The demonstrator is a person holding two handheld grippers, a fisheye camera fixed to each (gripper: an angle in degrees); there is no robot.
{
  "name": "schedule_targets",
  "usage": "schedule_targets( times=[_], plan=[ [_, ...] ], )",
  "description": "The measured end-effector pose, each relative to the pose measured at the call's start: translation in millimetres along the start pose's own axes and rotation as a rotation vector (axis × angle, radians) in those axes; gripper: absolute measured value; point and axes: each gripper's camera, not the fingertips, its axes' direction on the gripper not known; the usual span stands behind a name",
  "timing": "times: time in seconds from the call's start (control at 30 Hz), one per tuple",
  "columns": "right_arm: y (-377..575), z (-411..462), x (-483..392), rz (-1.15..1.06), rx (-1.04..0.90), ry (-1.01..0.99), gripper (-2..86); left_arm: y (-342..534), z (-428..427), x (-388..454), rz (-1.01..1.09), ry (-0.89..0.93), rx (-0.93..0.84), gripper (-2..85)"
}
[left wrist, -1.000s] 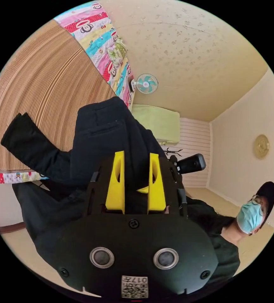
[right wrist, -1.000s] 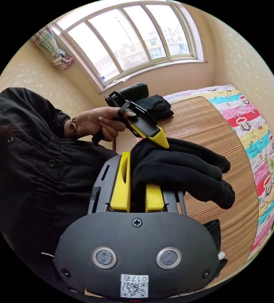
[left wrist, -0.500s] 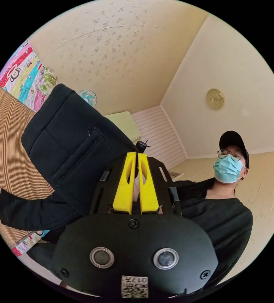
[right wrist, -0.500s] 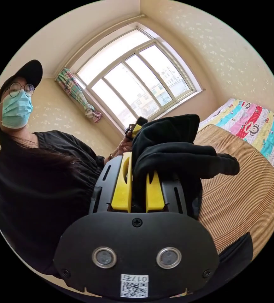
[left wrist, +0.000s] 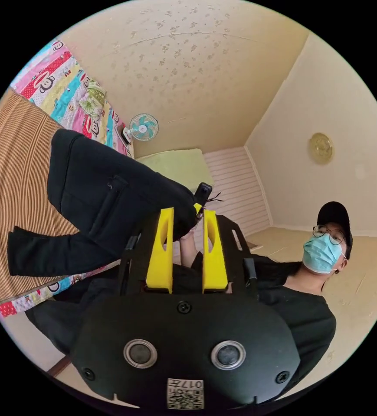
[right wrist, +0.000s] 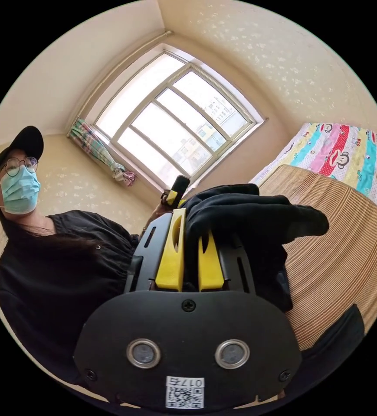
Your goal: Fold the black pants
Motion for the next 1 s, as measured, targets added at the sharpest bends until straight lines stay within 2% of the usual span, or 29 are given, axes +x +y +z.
schedule_targets(
  times=[0.03, 0.2, 0.3, 0.33, 0.4, 0.47, 0.57, 0.63, 0.7, 0.77, 0.83, 0.9, 1.0],
  plan=[
    [-11.1, 7.1, -11.6, -0.039, -0.049, 0.035, -0.5, 0.5, 2.5, -7.4, -0.049, 0.019, -0.018, 21.3],
    [-41.5, 58.3, -70.8, -0.262, -0.338, 0.187, -0.6, 7.6, 8.9, -39.5, -0.191, 0.096, 0.034, 23.1],
    [-45.8, 92.5, -93.3, -0.332, -0.469, 0.283, -0.6, 14.6, 22.6, -59.1, -0.294, 0.018, 0.031, 17.5],
    [-47.3, 98.6, -93.5, -0.319, -0.5, 0.288, -0.6, 19.2, 29.8, -63.3, -0.322, -0.057, 0.022, 14.6],
    [-48.0, 95.4, -88.1, -0.276, -0.522, 0.285, -0.6, 25.7, 36.9, -66.5, -0.325, -0.094, 0.016, 11.4],
    [-47.8, 71.9, -81.6, -0.209, -0.45, 0.236, -0.6, 31.0, 35.2, -64.6, -0.275, -0.076, 0.038, 8.9],
    [-40.4, 6.1, -84.1, -0.153, -0.243, 0.125, -0.6, 38.0, 23.4, -45.8, -0.079, 0.061, 0.109, 6.8],
    [-30.1, -54.8, -93.5, -0.136, -0.035, 0.056, -0.6, 42.1, -0.6, -18.1, 0.143, 0.199, 0.205, 6.3],
    [-25.0, -95.3, -104.8, -0.147, 0.1, 0.005, -0.6, 42.9, -19.7, 15.6, 0.335, 0.238, 0.231, 6.2],
    [-27.2, -127.7, -126.4, -0.201, 0.197, 0.004, -0.6, 40.1, -34.2, 59.9, 0.514, 0.206, 0.197, 6.1],
    [-44.4, -164.3, -160.1, -0.291, 0.294, 0.071, -0.5, 32.3, -50.0, 124.7, 0.714, 0.075, 0.163, 6.0],
    [-73.3, -187.6, -173.2, -0.301, 0.332, 0.159, -0.4, 12.1, -61.4, 161.4, 0.737, -0.063, 0.186, 5.8],
    [-151.5, -214.6, -150.0, -0.249, 0.332, 0.428, 0.0, -65.9, -67.4, 188.7, 0.693, -0.317, 0.199, 5.9]
  ],
)
